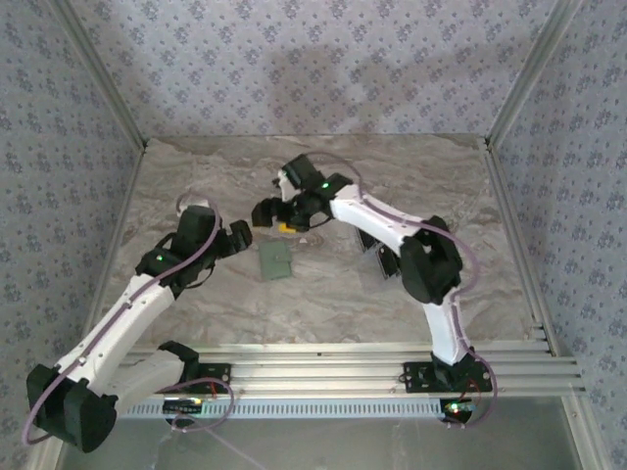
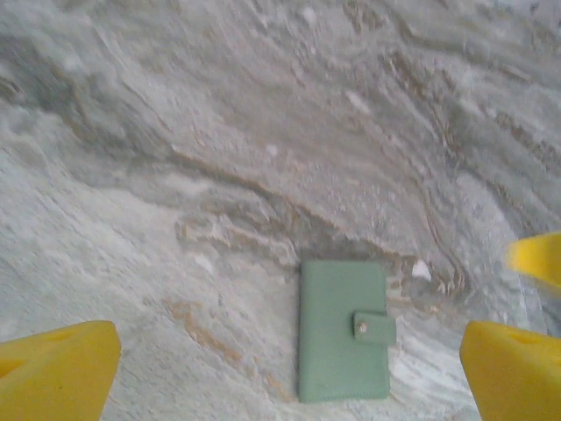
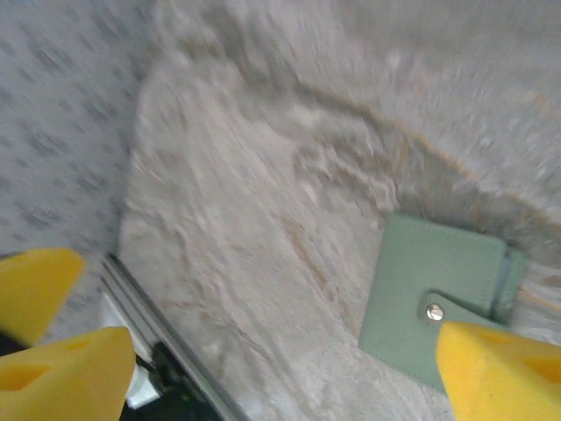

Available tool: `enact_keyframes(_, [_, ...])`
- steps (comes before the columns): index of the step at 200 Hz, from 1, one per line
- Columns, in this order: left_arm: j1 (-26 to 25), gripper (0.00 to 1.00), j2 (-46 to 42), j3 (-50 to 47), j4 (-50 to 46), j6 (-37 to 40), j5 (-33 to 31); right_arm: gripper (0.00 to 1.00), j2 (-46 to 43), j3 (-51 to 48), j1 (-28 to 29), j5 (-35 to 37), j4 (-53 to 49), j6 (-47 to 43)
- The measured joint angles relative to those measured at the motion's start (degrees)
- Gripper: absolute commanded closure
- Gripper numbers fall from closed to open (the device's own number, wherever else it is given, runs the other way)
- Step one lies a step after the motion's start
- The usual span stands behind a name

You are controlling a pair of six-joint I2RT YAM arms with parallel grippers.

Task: Put the credit cards into the card holder
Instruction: Reset both arms

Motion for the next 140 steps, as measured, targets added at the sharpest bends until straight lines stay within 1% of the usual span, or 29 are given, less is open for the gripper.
enact_keyframes(27, [3.15,0.00,0.79,4.28,-0.37,3.30,-2.67,0.02,-10.47,-0.15,-6.64,3.50,-2.38,-2.95])
enact_keyframes(48, [5.51,0.00,0.92,4.57,2.10,8.17,-5.97,0.00,-18.43,-3.19,-13.62,8.55,-2.71,-5.35])
enact_keyframes(67, [6.88,0.00,0.31,1.68,8.39,14.05,-9.22,0.00,-25.40,-10.84,-21.73,12.57,-0.98,-5.90])
enact_keyframes(79, [7.87,0.00,-0.68,-1.86,13.42,18.34,-10.60,0.00,-29.00,-17.66,-27.63,15.61,1.40,-4.28])
enact_keyframes(92, [9.57,0.00,-1.27,-5.92,18.47,22.88,-11.65,0.00,-31.43,-25.49,-33.77,17.75,4.74,-2.10])
enact_keyframes(107, [12.11,0.00,-1.11,-9.97,23.02,26.58,-12.52,0.00,-32.52,-33.77,-39.58,20.63,7.63,-1.07])
enact_keyframes(122, [15.04,0.00,-0.59,-14.32,28.17,28.41,-12.37,0.00,-32.50,-39.39,-42.45,24.74,8.57,-2.95])
enact_keyframes(140, [18.16,0.00,1.25,-20.04,35.32,29.53,-11.47,0.00,-32.65,-43.63,-42.40,29.20,10.93,-7.63])
